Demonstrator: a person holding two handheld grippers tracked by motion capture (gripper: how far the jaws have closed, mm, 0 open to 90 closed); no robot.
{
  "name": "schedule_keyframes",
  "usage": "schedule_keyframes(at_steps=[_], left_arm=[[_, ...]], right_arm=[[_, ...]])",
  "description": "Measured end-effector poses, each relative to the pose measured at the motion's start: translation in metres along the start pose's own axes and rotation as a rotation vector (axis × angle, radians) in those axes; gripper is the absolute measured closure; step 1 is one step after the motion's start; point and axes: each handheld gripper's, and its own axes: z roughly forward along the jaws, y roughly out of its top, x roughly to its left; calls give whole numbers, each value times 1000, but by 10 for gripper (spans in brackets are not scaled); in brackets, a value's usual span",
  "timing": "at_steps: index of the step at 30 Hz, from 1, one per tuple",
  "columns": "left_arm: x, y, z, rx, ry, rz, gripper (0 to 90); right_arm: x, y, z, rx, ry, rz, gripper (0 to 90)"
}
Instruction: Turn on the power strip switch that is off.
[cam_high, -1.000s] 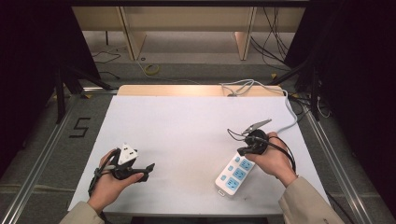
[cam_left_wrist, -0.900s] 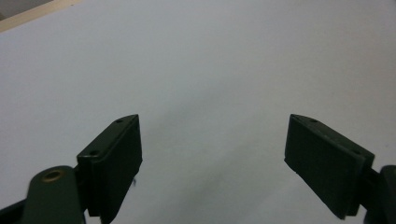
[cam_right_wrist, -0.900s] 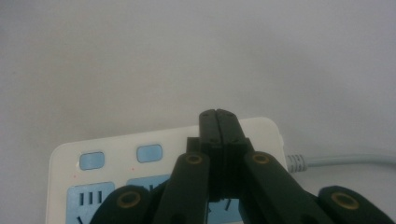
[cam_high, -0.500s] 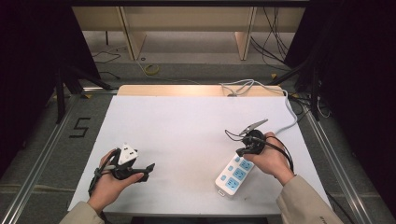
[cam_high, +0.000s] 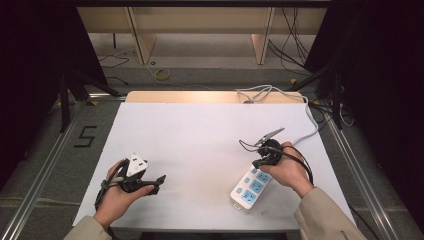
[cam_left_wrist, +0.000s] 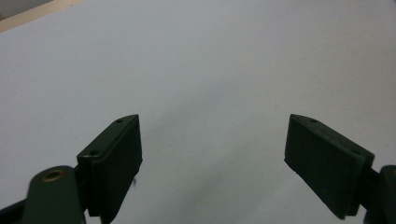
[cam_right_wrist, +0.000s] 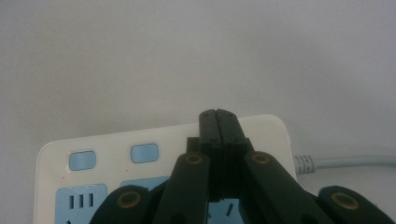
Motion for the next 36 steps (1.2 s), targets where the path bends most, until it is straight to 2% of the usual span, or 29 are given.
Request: schedule_keyframes(at_steps=[36], left_arm=[[-1,1,1,1,-6,-1,186]], right_arm=[[-1,2,10,44,1,-2,900]])
